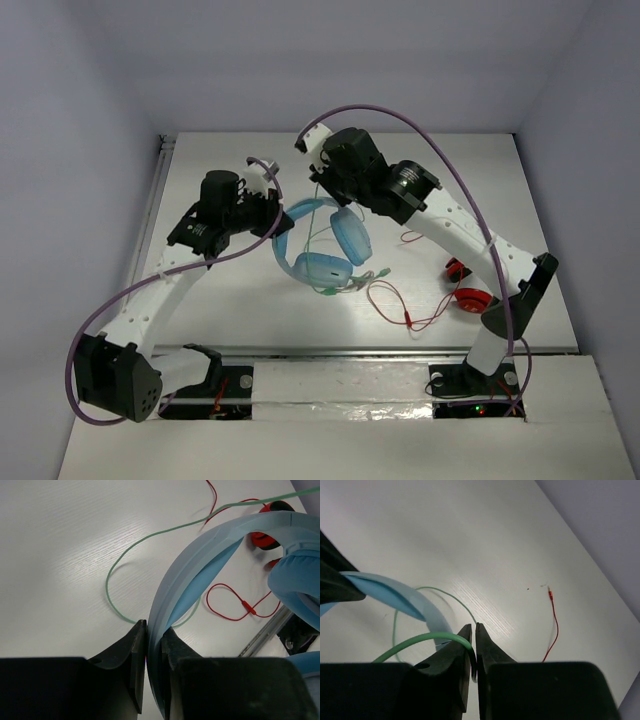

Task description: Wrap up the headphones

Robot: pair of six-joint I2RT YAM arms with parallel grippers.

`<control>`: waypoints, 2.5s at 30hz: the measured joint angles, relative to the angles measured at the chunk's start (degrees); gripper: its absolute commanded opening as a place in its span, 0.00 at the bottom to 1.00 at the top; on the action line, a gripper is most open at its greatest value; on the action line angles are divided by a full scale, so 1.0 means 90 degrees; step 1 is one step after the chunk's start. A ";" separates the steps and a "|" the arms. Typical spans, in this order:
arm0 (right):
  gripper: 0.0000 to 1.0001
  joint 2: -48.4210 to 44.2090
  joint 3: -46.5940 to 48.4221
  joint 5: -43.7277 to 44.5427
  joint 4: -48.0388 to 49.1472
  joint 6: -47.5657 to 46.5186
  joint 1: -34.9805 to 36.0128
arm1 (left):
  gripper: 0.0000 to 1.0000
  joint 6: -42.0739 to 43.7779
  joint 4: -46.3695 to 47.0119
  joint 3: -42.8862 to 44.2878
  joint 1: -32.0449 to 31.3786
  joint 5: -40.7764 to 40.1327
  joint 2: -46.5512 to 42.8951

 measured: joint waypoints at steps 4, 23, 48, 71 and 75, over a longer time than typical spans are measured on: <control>0.18 -0.0357 -0.0670 0.0017 0.0486 0.0051 -0.0299 | 0.00 -0.0039 0.0112 0.0000 -0.0012 0.0175 0.0002; 0.49 -0.2667 -0.3866 -0.1926 0.3548 0.1644 -0.1052 | 0.00 -0.0860 0.0959 0.0102 -0.0010 0.0580 0.0002; 0.00 -0.3543 -0.7099 -0.4707 0.7512 0.4056 -0.2929 | 0.00 -0.1438 0.0984 0.1401 -0.0027 0.0119 0.0141; 0.75 0.1666 -0.5506 -0.6931 1.1846 0.6142 -0.2725 | 0.00 -0.0981 -0.1100 0.2484 -0.0617 0.0767 0.0738; 0.76 0.1778 -0.5163 -0.6812 1.1720 0.5899 -0.2412 | 0.00 -0.0950 -0.1251 0.2501 -0.0719 0.1010 0.0741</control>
